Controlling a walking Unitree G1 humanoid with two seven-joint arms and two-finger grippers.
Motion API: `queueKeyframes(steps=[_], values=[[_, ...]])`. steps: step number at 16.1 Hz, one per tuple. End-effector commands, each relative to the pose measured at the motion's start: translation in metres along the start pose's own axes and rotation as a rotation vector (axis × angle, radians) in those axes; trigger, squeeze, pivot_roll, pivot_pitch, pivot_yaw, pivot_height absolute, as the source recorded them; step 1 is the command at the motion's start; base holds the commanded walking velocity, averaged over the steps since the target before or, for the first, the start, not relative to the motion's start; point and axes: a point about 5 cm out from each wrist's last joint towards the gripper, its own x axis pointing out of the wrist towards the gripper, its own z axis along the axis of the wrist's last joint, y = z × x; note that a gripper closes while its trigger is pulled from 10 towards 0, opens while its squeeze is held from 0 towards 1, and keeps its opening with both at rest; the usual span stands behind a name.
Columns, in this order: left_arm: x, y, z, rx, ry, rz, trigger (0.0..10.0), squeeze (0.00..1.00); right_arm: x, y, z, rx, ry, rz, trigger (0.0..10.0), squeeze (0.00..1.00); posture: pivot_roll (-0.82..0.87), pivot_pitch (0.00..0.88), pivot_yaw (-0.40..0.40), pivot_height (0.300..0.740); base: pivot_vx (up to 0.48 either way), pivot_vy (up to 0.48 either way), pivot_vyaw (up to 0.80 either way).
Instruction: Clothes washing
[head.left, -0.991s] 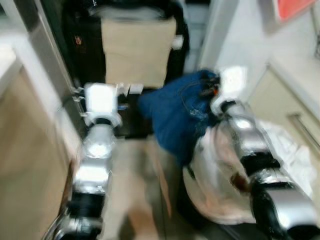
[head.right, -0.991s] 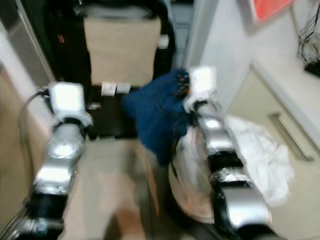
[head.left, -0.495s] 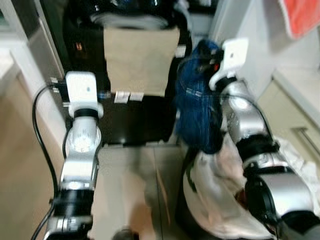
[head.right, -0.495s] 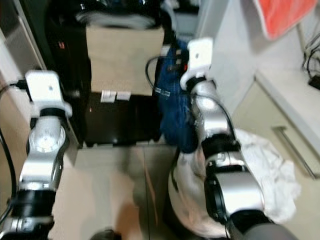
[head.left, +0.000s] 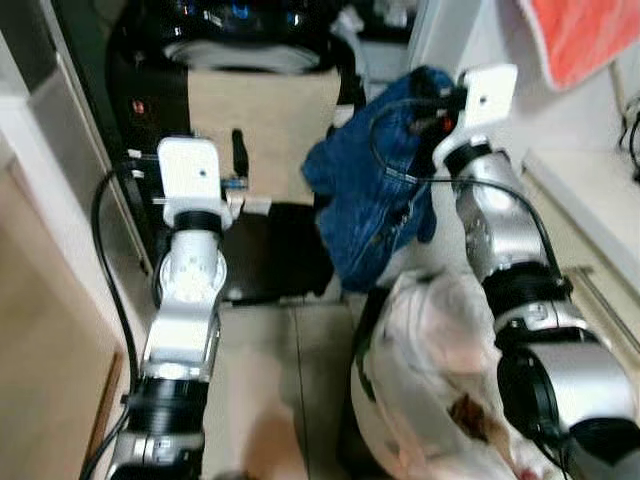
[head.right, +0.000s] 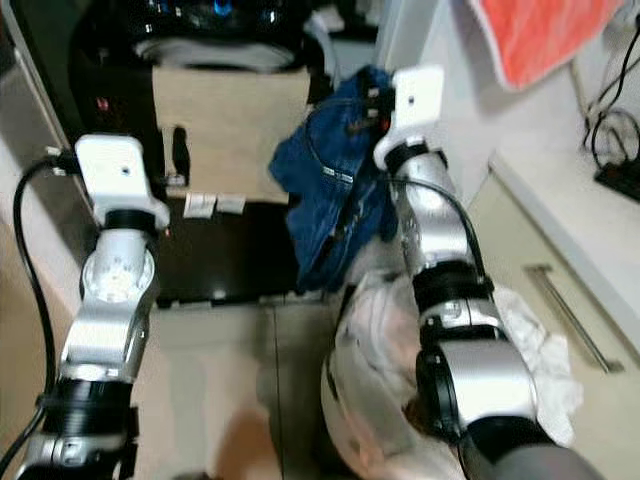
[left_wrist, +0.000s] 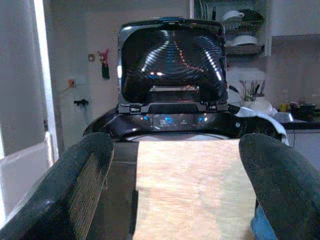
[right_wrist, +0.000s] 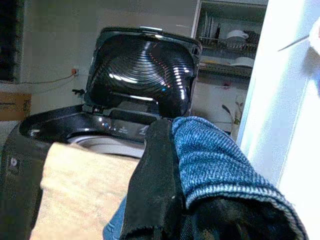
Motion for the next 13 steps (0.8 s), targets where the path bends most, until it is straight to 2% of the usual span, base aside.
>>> queueKeyframes(steps=[1,5,13], values=[[0.001,0.005,-0.001,0.006,0.009,0.018,10.0,0.0,0.003,0.004,-0.001,0.012,0.013,0.005,10.0,0.0,0.03,0.0,-0.093,0.74,0.439,0.0,0.0],[0.0,0.003,-0.003,0.002,0.025,0.008,10.0,0.0,-0.005,0.004,-0.01,0.023,0.038,0.016,10.0,0.0,0.03,0.0,-0.09,0.74,0.441,0.0,0.0],[0.002,-0.002,-0.003,-0.005,0.035,-0.017,10.0,0.0,-0.008,-0.001,-0.015,0.017,0.073,0.005,10.0,0.0,0.02,0.0,-0.085,0.74,0.446,0.0,0.51]])
